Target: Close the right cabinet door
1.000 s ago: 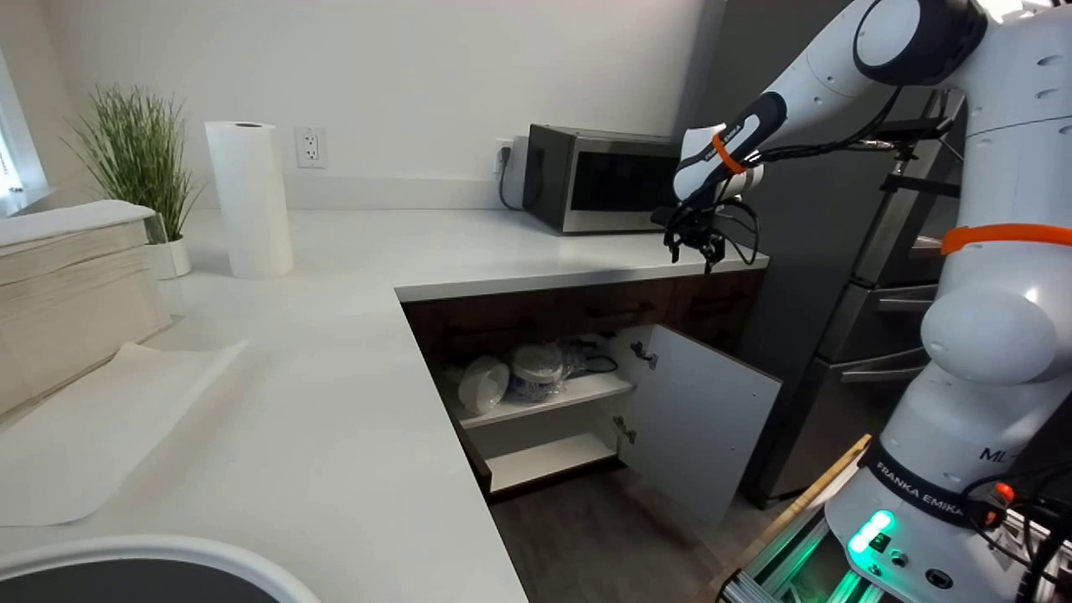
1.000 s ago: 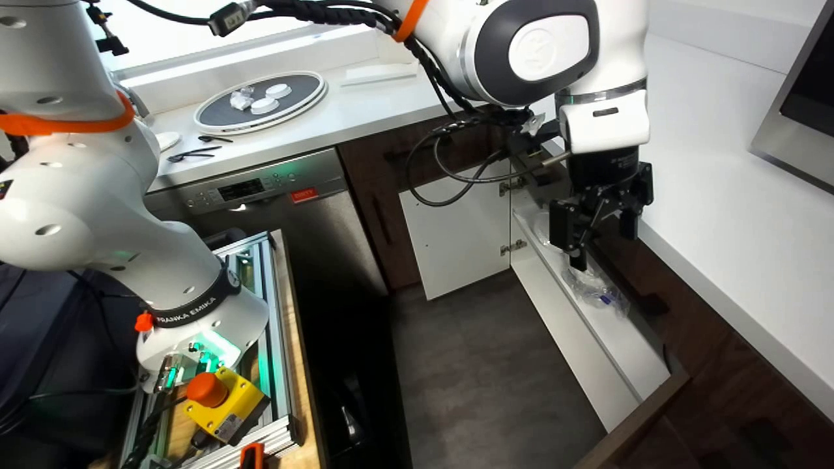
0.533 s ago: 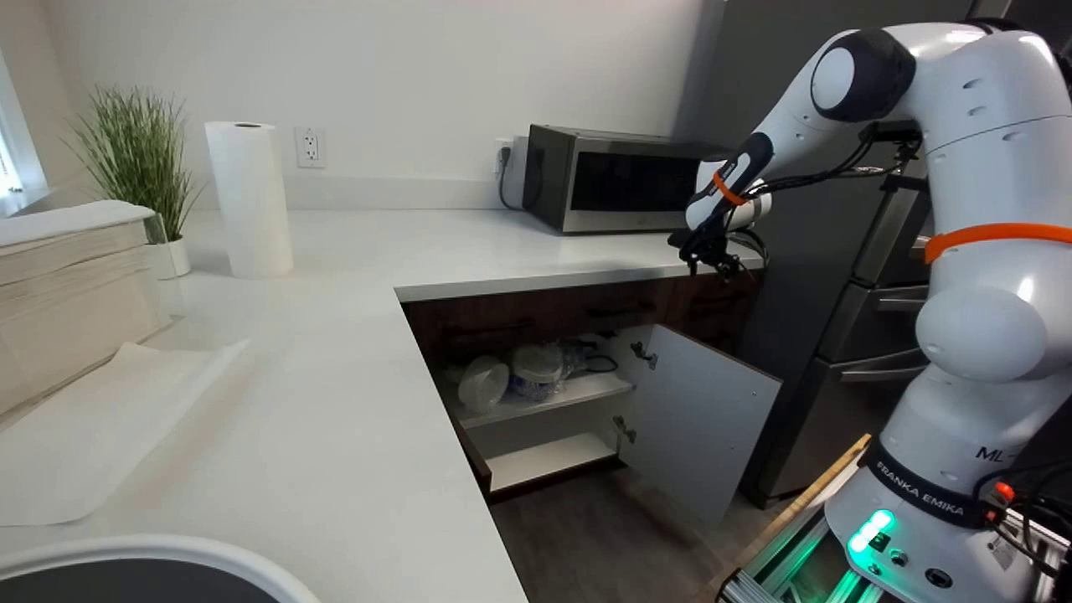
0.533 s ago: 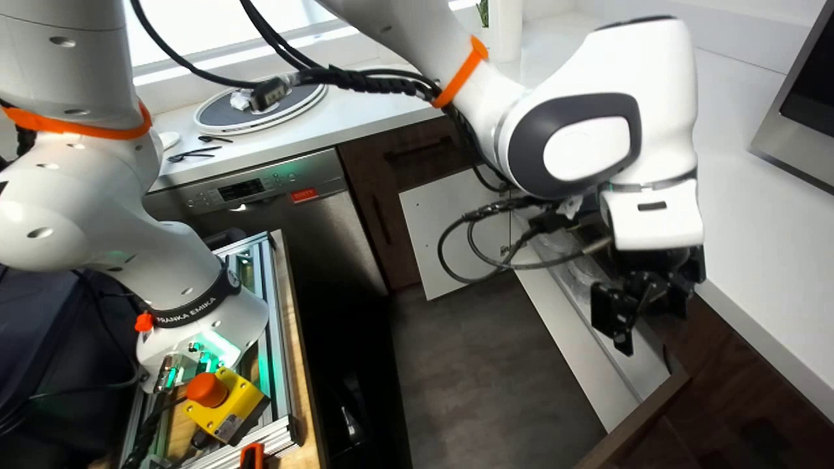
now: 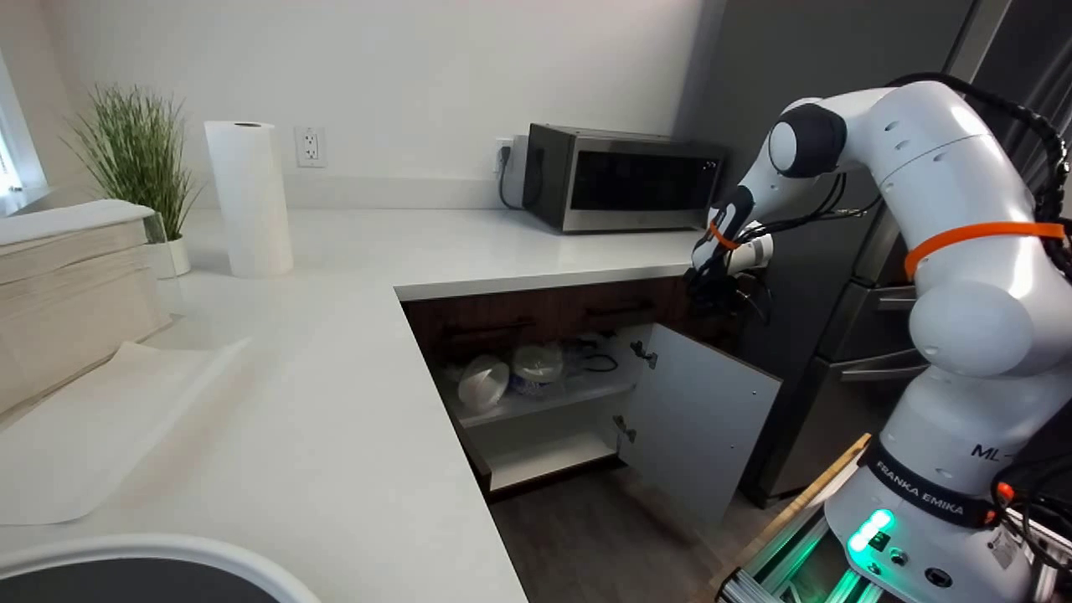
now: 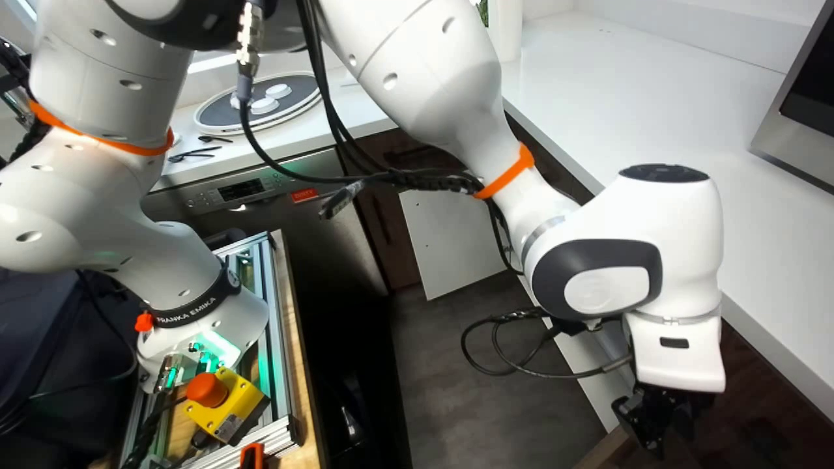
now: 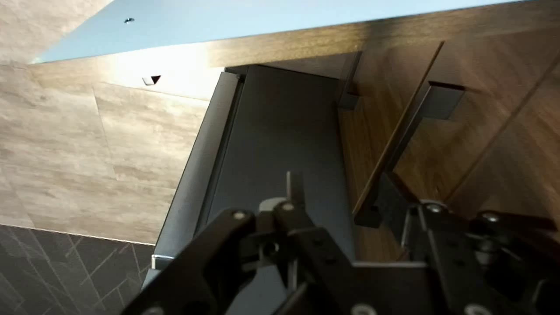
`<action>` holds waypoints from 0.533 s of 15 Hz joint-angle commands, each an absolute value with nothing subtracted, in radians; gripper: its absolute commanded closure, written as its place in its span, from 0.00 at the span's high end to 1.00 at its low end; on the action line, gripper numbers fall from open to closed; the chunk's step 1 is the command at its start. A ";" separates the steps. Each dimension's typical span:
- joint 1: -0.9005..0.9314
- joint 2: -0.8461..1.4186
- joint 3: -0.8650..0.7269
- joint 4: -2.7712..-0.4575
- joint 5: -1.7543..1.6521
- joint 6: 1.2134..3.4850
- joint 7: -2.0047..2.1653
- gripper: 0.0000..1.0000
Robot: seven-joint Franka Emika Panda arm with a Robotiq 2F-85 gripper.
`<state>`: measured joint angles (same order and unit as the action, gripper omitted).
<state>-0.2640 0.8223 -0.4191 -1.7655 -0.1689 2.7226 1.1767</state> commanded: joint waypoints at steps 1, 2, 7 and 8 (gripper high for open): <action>-0.286 0.953 -0.428 -1.659 -0.083 2.729 1.134 0.19; -0.295 0.977 -0.426 -1.640 -0.064 2.732 1.123 0.11; -0.312 1.059 -0.433 -1.573 -0.002 2.665 1.093 0.00; -0.315 1.068 -0.431 -1.560 0.007 2.637 1.088 0.00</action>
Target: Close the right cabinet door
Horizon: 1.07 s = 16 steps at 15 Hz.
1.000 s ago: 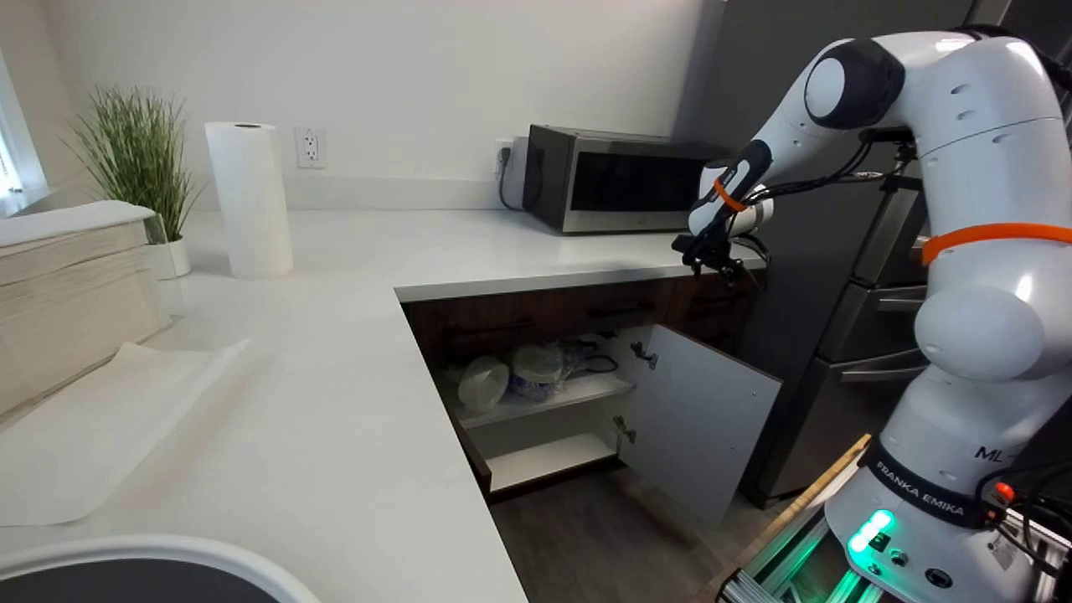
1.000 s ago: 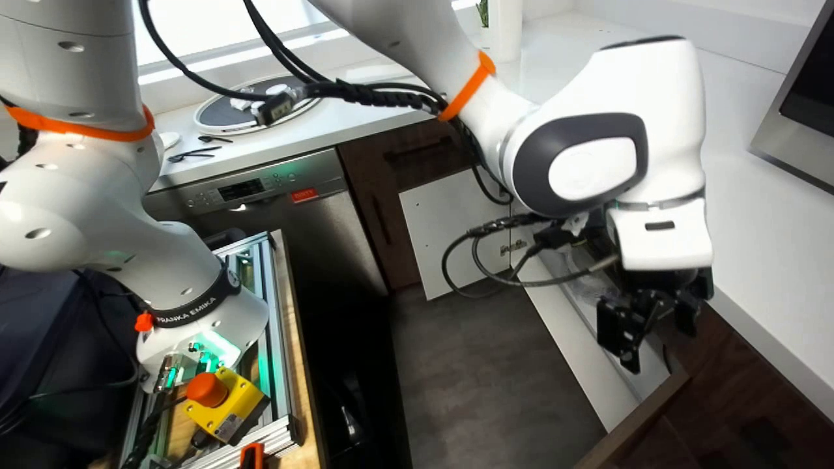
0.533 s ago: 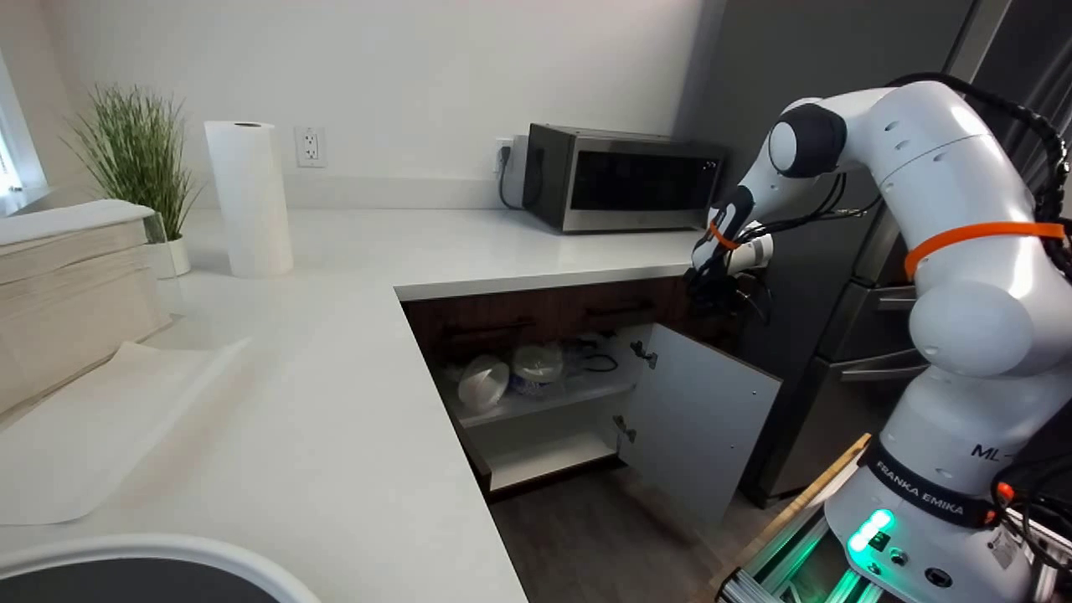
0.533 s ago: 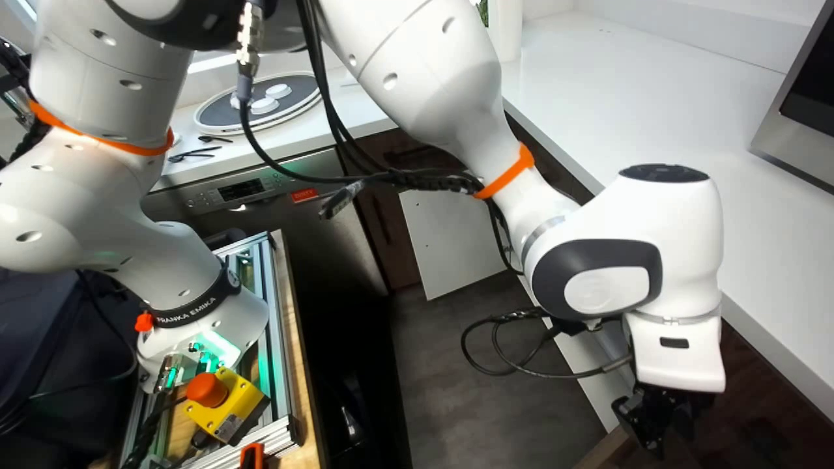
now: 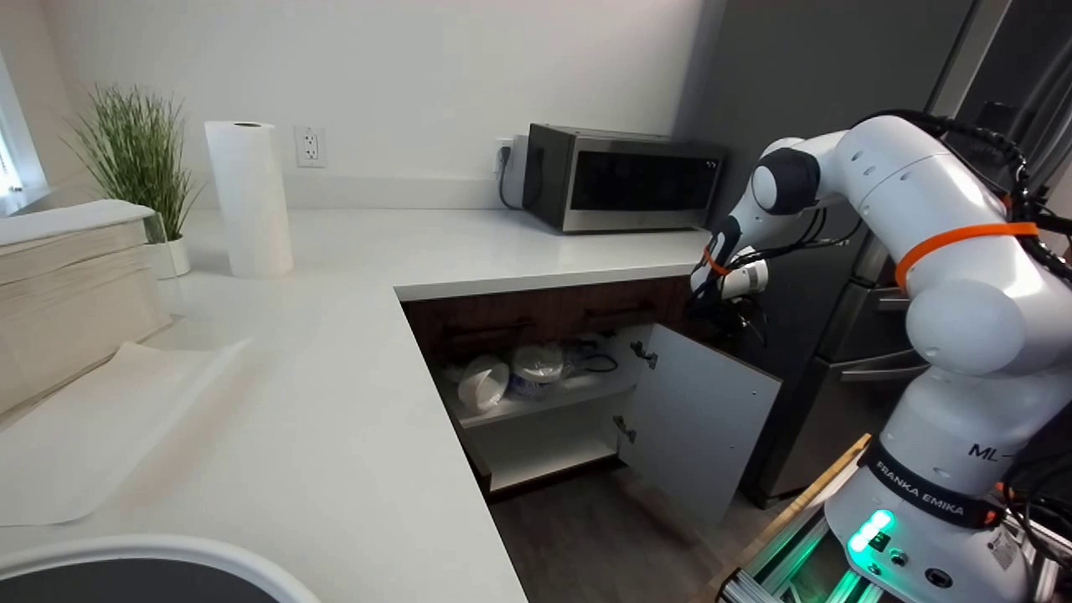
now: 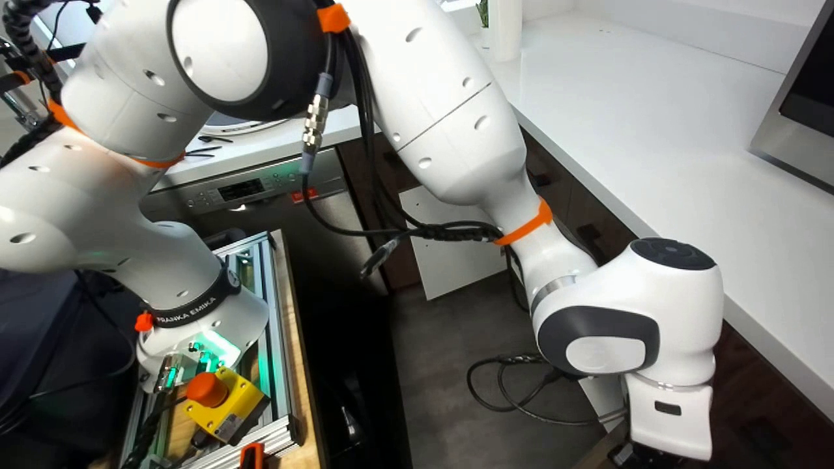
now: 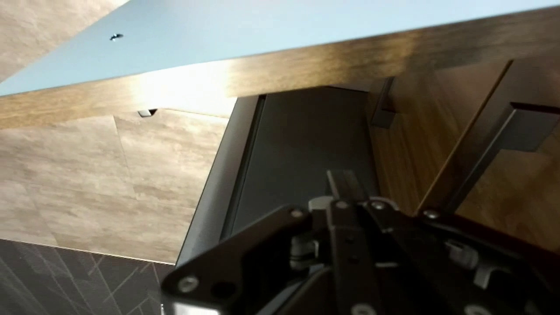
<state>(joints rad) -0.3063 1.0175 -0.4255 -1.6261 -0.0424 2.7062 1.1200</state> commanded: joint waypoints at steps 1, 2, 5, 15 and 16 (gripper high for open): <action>-0.314 1.073 -0.434 -1.555 0.010 2.610 1.083 0.00; -0.314 1.077 -0.437 -1.547 0.009 2.574 1.076 0.00; -0.312 1.088 -0.446 -1.520 -0.008 2.478 1.059 0.00; -0.353 1.091 -0.389 -1.436 0.023 2.185 0.984 0.00; -0.358 1.090 -0.383 -1.430 0.028 2.164 0.982 0.00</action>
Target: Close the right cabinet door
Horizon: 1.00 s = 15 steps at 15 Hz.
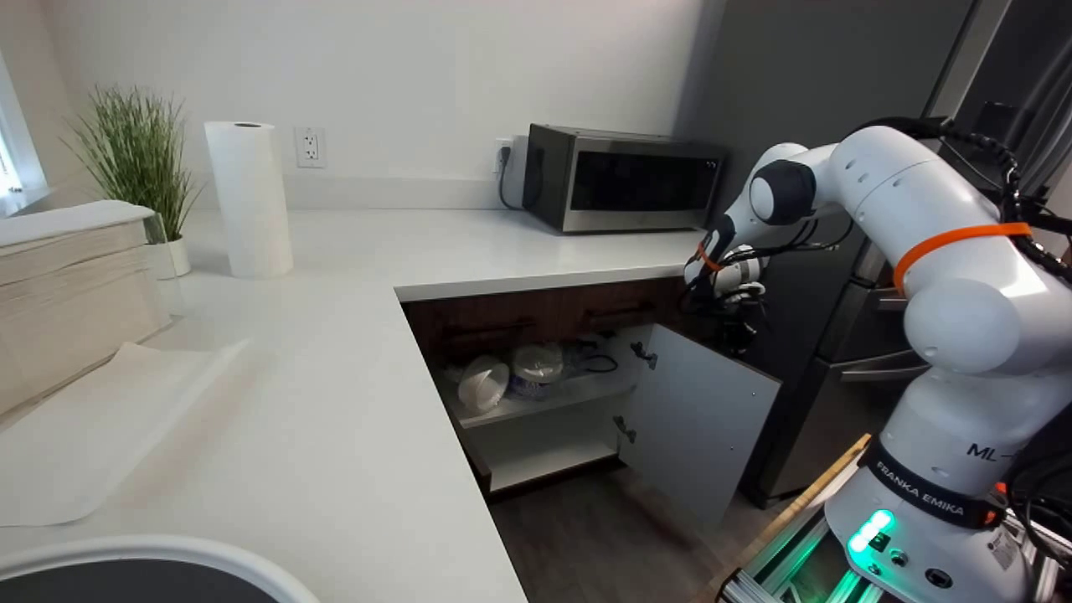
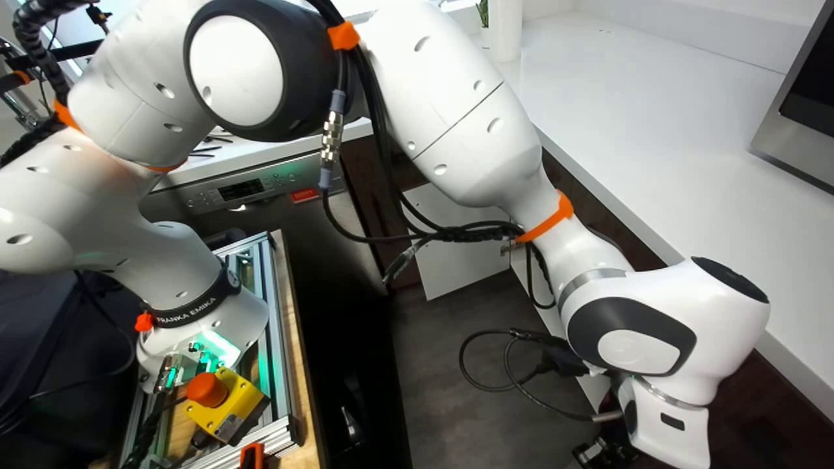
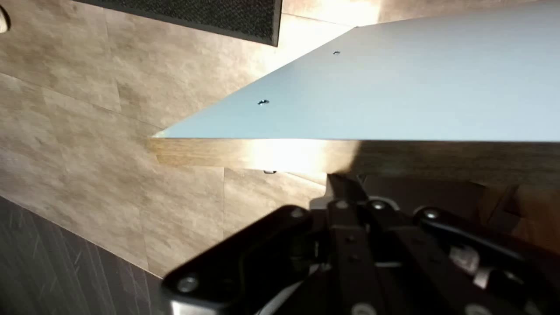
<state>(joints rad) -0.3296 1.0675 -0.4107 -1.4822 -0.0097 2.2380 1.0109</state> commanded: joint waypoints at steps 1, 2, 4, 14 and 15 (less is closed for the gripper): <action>-0.364 1.088 -0.372 -1.420 0.039 2.133 0.979 0.00; -0.370 1.082 -0.363 -1.413 0.049 2.099 0.972 0.00; -0.381 1.071 -0.337 -1.398 0.081 2.022 0.958 0.00; -0.395 1.077 -0.246 -1.382 0.254 1.809 0.954 0.00; -0.395 1.076 -0.240 -1.388 0.273 1.810 0.956 0.00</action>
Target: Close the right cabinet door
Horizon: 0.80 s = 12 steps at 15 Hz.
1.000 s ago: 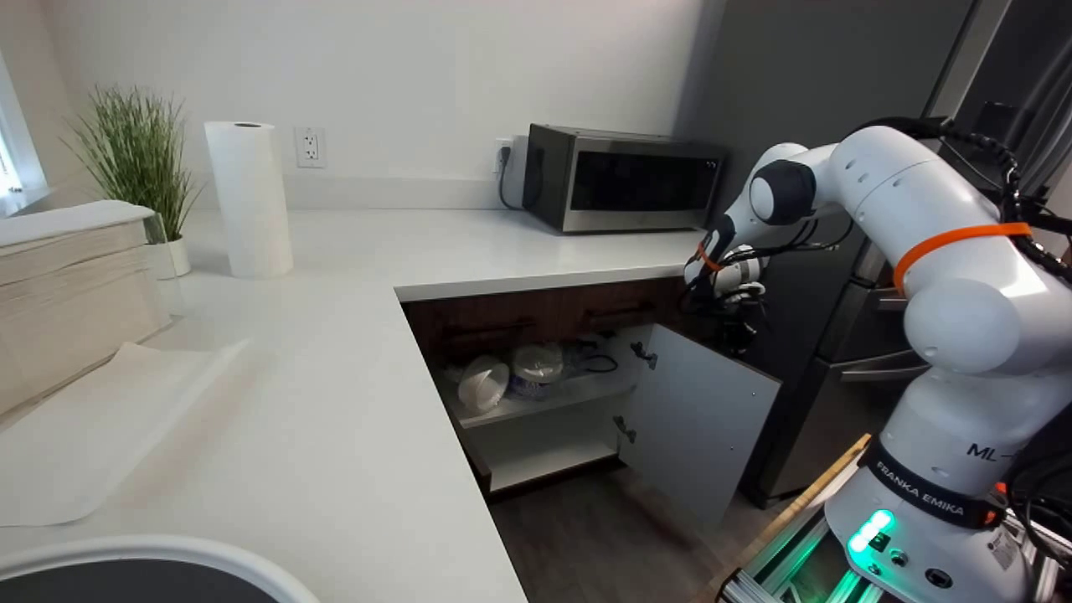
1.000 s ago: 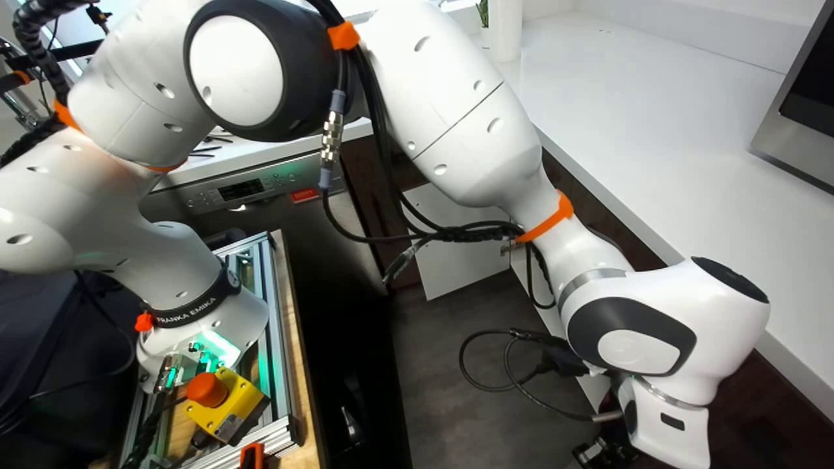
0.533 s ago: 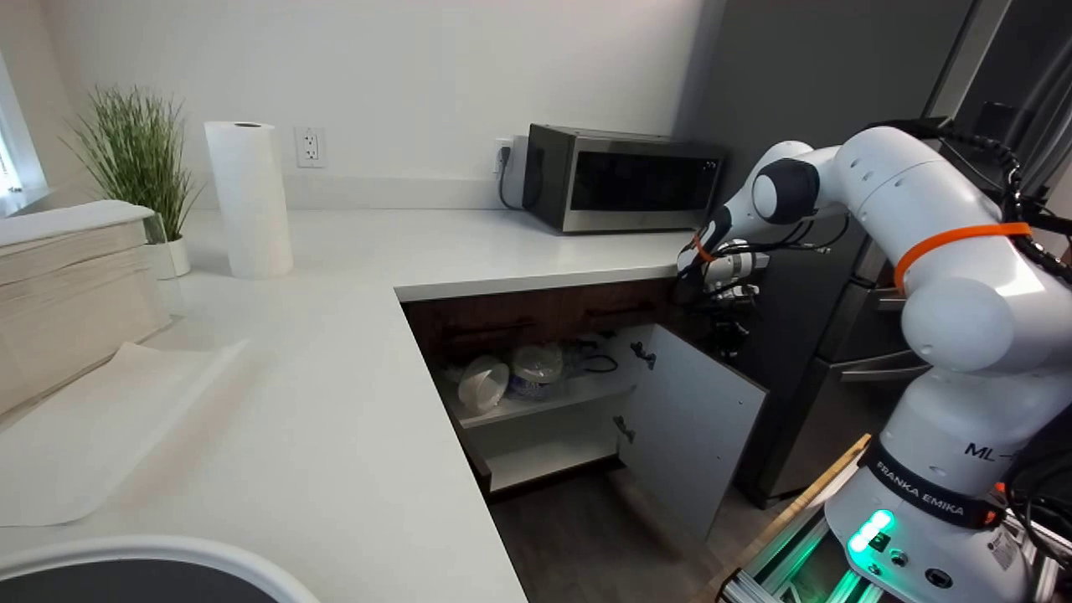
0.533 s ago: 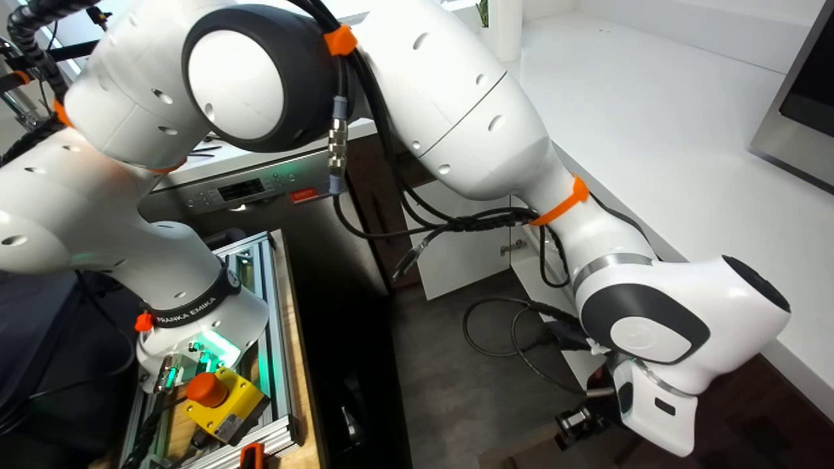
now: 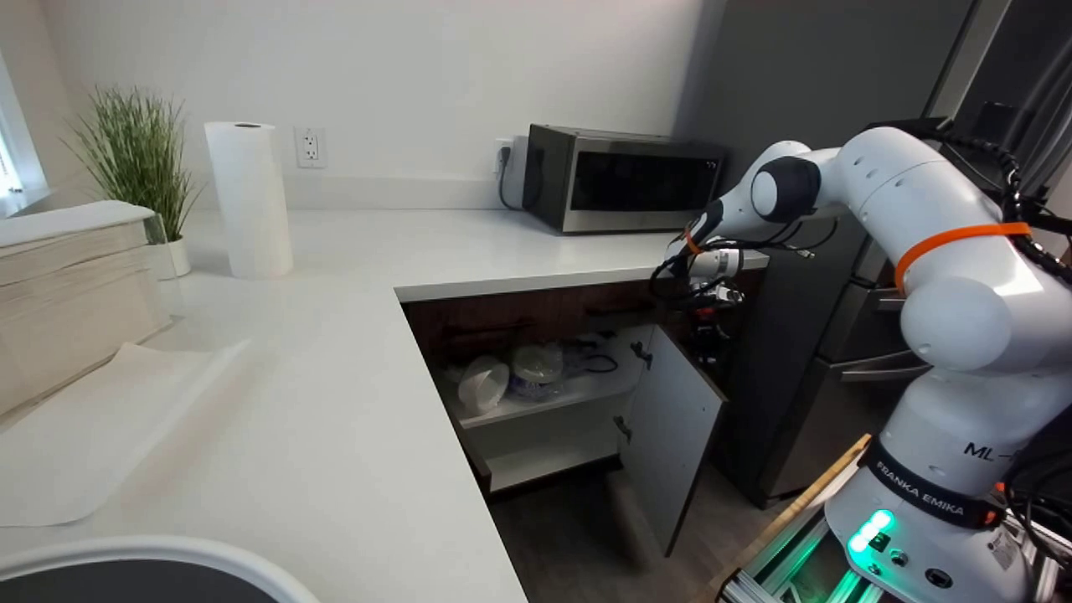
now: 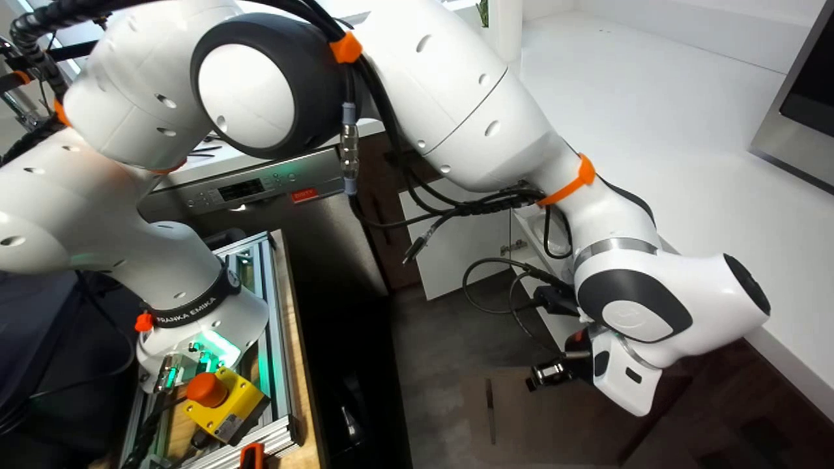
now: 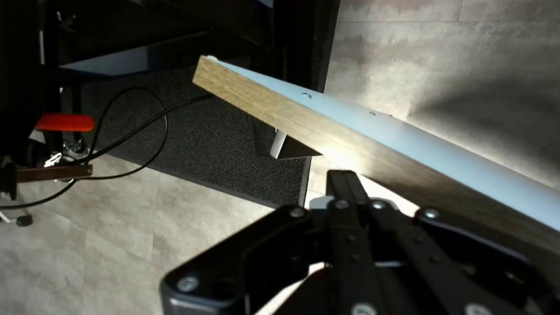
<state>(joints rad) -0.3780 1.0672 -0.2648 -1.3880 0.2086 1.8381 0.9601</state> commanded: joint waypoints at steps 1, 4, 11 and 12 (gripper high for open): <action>-0.394 1.077 -0.229 -1.393 0.297 1.814 0.955 0.00; -0.391 1.063 -0.204 -1.424 0.355 1.838 0.942 0.00; -0.387 1.026 -0.148 -1.494 0.492 1.935 0.871 0.00; -0.382 1.020 -0.151 -1.510 0.508 1.975 0.864 0.00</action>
<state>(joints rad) -0.3787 1.0610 -0.1619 -1.4303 0.4453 1.8739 0.9164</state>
